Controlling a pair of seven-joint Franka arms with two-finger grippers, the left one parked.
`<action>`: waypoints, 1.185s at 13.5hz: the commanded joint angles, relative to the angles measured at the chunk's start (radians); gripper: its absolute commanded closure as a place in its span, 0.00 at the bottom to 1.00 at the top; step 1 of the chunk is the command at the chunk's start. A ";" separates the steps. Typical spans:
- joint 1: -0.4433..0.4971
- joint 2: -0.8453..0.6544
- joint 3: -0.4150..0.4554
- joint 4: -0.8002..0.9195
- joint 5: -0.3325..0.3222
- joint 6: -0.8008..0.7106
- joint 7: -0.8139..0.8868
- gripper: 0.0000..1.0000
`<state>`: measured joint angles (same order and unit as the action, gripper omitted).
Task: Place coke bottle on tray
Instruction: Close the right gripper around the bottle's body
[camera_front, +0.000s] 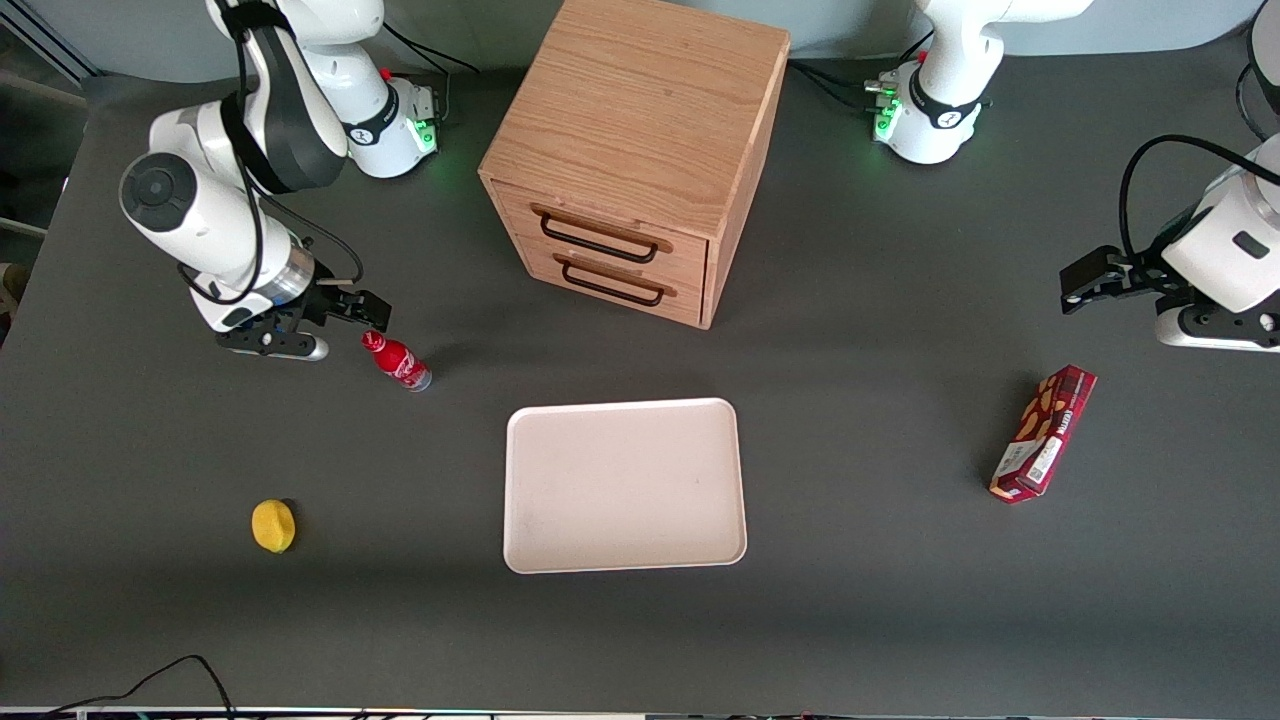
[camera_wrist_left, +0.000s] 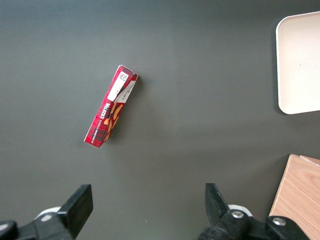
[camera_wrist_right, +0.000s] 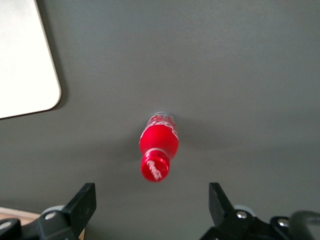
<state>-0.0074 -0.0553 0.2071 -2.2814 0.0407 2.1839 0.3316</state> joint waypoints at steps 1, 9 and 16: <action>0.000 0.014 0.000 -0.052 -0.005 0.104 0.015 0.00; 0.000 0.074 0.000 -0.081 -0.051 0.209 0.015 0.93; 0.001 0.037 0.000 -0.029 -0.055 0.099 0.003 1.00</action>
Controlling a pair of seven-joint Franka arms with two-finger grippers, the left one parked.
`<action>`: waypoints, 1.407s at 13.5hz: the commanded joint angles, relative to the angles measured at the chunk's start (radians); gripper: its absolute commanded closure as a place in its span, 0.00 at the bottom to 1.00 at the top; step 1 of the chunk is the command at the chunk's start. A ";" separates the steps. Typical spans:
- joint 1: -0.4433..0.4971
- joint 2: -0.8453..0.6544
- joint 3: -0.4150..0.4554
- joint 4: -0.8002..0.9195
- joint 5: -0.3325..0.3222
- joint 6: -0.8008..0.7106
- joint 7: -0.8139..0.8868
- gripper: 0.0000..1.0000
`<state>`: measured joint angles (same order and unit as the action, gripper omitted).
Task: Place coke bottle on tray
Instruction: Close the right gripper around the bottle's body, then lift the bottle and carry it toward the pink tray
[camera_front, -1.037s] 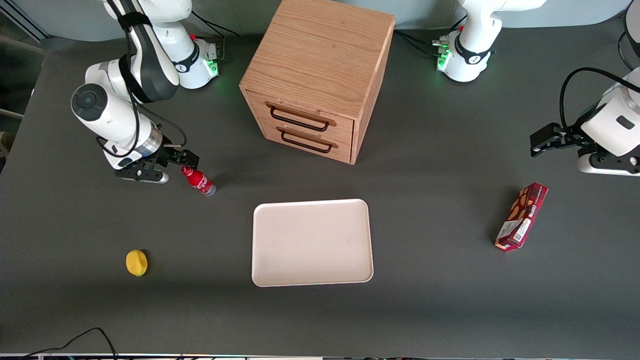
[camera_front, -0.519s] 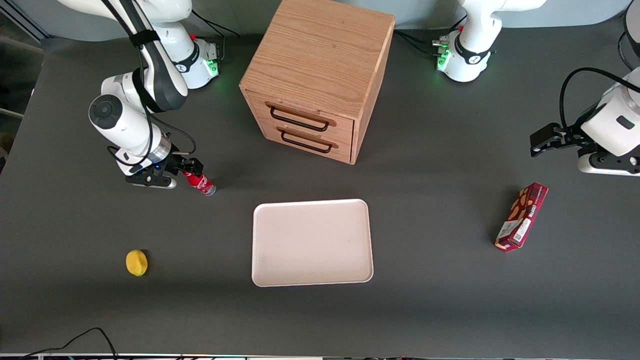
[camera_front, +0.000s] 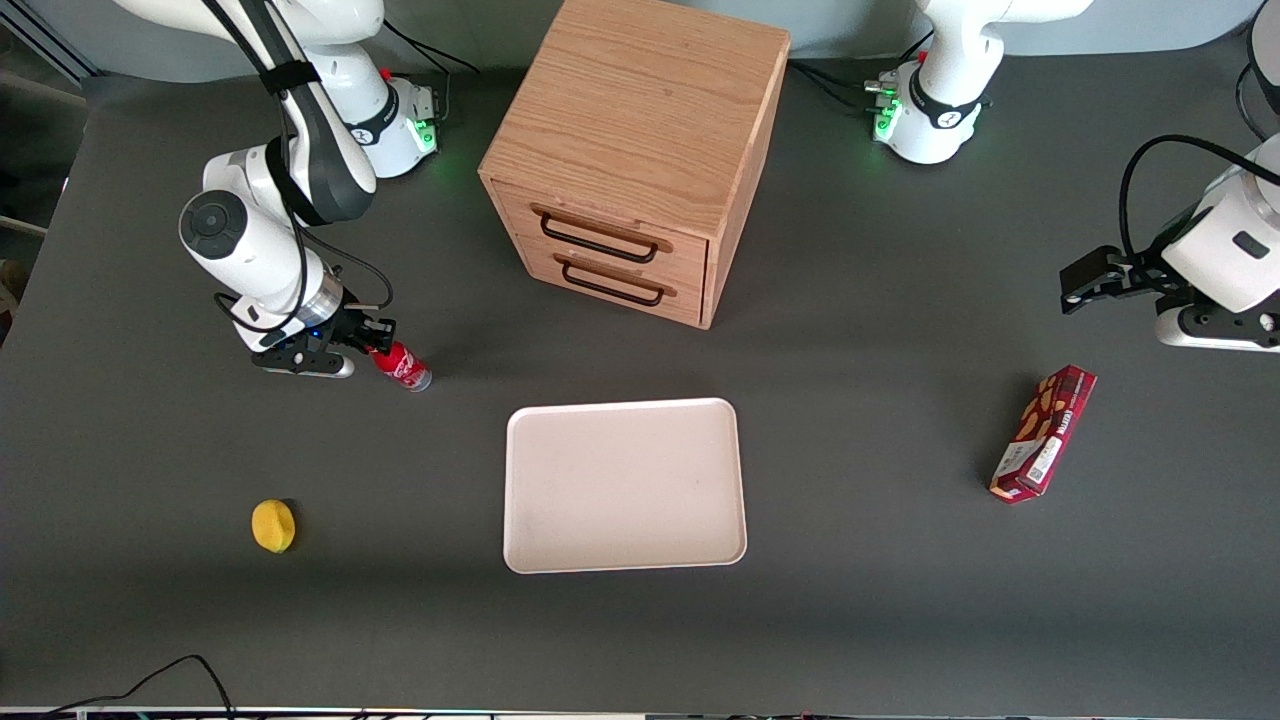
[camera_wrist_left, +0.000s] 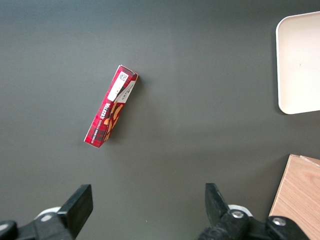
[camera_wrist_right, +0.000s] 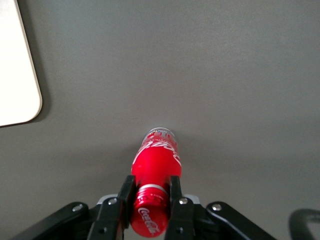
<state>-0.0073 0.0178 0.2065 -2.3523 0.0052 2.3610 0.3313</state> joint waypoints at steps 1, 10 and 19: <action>0.001 -0.056 0.001 0.097 -0.019 -0.159 -0.004 1.00; 0.012 0.274 0.060 1.093 -0.017 -0.961 0.110 1.00; 0.128 0.792 0.289 1.437 -0.327 -0.706 0.671 1.00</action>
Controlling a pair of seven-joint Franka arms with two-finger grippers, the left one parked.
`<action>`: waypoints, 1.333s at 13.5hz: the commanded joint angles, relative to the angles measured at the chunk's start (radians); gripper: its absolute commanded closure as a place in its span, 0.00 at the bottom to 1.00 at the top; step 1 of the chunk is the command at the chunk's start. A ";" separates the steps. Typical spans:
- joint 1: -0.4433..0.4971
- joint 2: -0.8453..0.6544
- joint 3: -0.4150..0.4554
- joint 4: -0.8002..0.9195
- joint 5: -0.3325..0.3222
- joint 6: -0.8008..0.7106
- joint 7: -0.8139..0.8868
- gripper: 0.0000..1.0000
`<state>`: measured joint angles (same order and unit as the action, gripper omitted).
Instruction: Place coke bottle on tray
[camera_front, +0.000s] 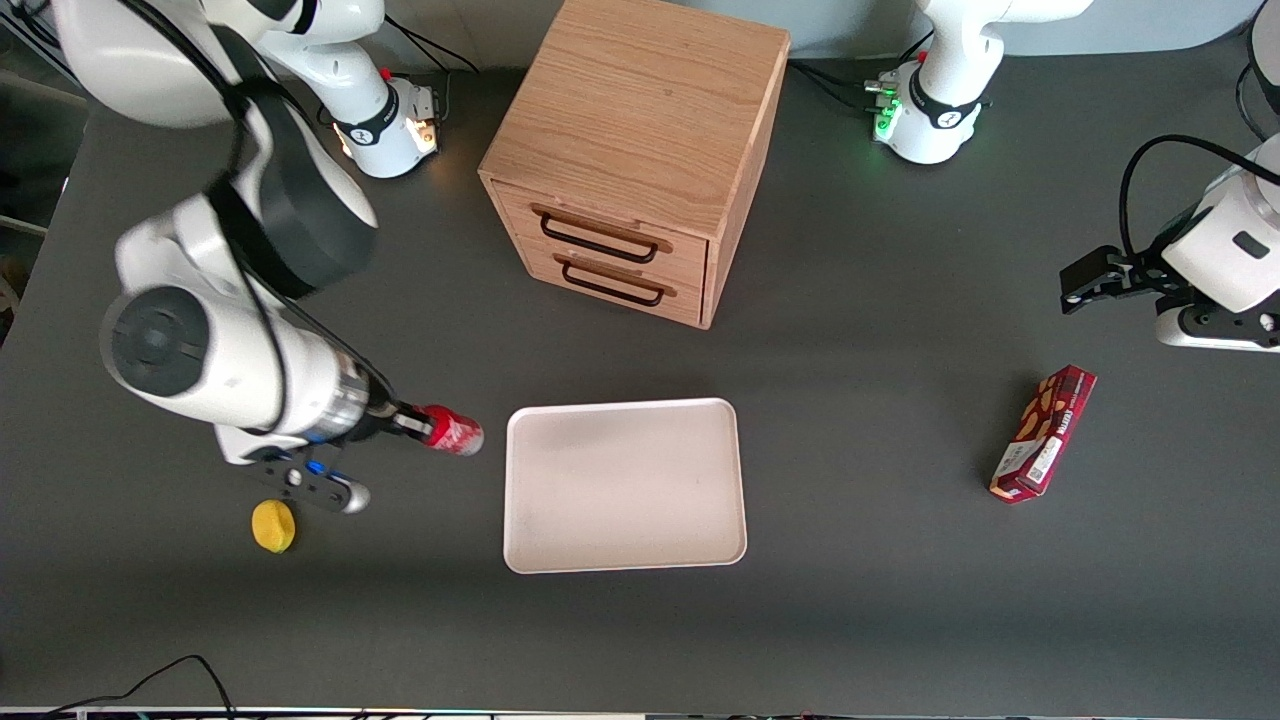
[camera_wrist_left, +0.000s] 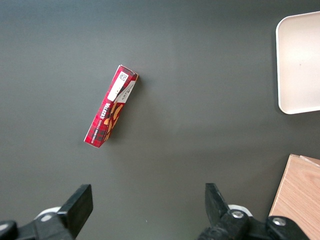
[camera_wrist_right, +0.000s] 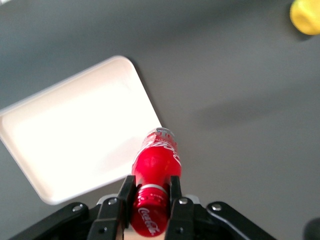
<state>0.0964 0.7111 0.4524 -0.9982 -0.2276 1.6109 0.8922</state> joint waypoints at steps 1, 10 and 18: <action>0.029 0.135 0.066 0.082 -0.149 0.084 0.149 1.00; 0.059 0.245 0.086 0.078 -0.280 0.250 0.258 0.00; -0.075 -0.089 0.200 0.061 -0.209 -0.219 -0.068 0.00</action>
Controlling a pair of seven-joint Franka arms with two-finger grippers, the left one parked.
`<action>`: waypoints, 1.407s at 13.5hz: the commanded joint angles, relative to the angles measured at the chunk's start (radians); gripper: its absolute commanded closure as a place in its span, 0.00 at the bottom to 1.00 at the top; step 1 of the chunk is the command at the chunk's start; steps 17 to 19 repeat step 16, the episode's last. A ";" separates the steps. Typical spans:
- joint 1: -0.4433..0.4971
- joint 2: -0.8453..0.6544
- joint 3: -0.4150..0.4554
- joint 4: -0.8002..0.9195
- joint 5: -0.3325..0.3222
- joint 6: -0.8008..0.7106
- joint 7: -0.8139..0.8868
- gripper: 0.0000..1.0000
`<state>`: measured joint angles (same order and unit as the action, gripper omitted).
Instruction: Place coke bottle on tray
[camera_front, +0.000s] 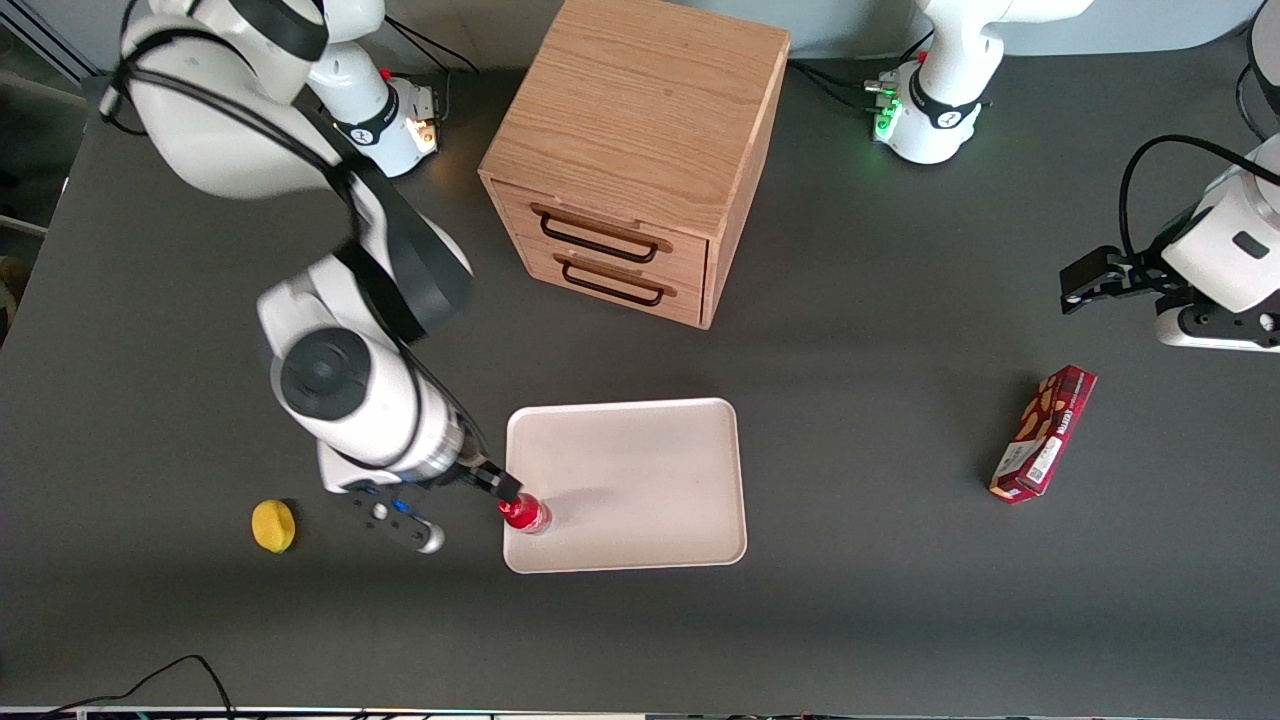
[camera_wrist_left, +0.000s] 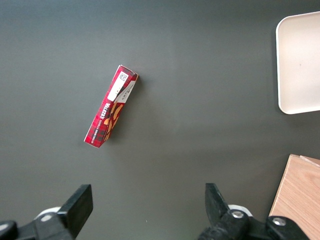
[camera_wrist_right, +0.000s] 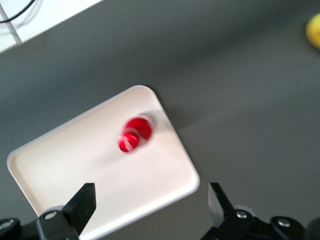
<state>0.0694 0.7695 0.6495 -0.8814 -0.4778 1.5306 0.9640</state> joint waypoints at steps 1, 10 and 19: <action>-0.074 -0.215 -0.014 -0.066 0.107 -0.194 -0.203 0.00; -0.112 -0.974 -0.501 -0.981 0.444 0.061 -0.715 0.00; -0.115 -0.975 -0.514 -0.947 0.489 0.059 -0.699 0.00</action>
